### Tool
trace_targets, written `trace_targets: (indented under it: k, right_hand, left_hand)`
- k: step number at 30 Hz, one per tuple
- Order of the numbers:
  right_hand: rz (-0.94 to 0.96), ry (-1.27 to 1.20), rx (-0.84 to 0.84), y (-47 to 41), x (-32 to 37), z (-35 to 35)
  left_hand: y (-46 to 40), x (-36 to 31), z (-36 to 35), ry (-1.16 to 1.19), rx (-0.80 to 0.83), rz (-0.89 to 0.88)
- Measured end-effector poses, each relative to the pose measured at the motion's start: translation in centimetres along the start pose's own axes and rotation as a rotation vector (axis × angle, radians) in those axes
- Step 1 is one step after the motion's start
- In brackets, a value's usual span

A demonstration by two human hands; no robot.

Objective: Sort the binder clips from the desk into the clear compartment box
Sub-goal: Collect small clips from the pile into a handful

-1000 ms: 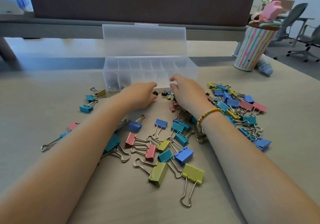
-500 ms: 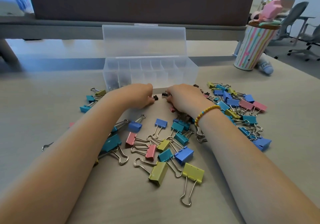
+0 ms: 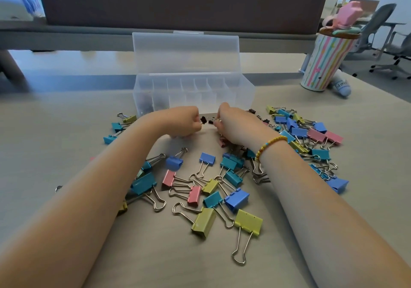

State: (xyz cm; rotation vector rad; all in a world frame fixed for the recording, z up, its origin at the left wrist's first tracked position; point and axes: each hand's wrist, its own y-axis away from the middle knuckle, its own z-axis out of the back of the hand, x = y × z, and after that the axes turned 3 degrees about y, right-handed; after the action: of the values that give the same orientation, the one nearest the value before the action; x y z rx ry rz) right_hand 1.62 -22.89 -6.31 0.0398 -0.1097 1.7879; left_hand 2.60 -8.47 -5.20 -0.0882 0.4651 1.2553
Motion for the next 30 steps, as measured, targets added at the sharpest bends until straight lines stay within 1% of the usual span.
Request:
trace_targets:
  k: [4,6,8,9,10,12,14,16,18,20,22,23,25,27,28,30]
  right_hand:
    - [-0.069,-0.662,0.025,0.3,-0.9,1.0]
    - [-0.093,-1.102,0.09,0.5,-1.3,1.4]
    - [-0.066,-1.553,0.197,0.5,-1.9,1.5]
    - [-0.035,-1.707,0.243,0.5,-2.1,1.6]
    - [0.0,-1.81,0.28,0.6,-2.3,1.6]
    - [0.055,-1.894,0.329,0.9,-2.4,1.8]
    - [0.046,-1.893,0.339,1.0,-2.4,1.8]
    - [-0.025,-1.86,0.322,0.8,-2.3,1.6]
    - [-0.142,-1.821,0.286,0.5,-2.2,1.2]
    - [-0.242,-1.766,0.232,0.2,-2.2,1.0]
    - [-0.27,-1.699,0.177,0.2,-2.4,1.1]
    - [-0.266,-1.66,0.158,0.3,-2.6,1.2]
    - [-0.25,-1.553,0.144,0.5,-2.8,1.4]
    - [-0.242,-1.387,0.151,0.6,-3.1,1.6]
    - [-0.238,-1.302,0.159,0.7,-3.3,1.7]
    - [-0.203,-1.178,0.206,0.9,-3.7,2.2]
  left_hand:
    - [0.3,0.2,1.2,0.626,0.007,-0.018]
    - [0.4,0.2,1.8,0.952,0.005,-0.038]
    - [0.4,0.1,2.3,1.199,-0.039,-0.037]
    - [0.5,0.0,2.5,1.295,-0.06,-0.043]
    - [0.5,0.0,2.6,1.378,-0.068,-0.054]
    - [0.7,0.0,2.8,1.499,-0.06,-0.083]
    - [0.8,-0.1,2.8,1.569,-0.043,-0.096]
    - [0.7,-0.2,2.6,1.617,-0.019,-0.084]
    - [0.5,-0.3,2.2,1.641,0.01,-0.062]
    - [0.2,-0.5,1.8,1.601,0.019,-0.024]
    - [0.0,-0.7,1.2,1.438,-0.027,0.026]
    - [-0.1,-0.8,0.9,1.295,-0.064,0.038]
    - [0.0,-1.0,0.4,0.875,-0.114,0.012]
    - [0.2,-1.3,0.0,0.434,-0.108,-0.091]
    - [0.3,-1.4,-0.2,0.279,-0.088,-0.165]
    - [0.6,-1.7,-0.4,0.13,-0.029,-0.262]
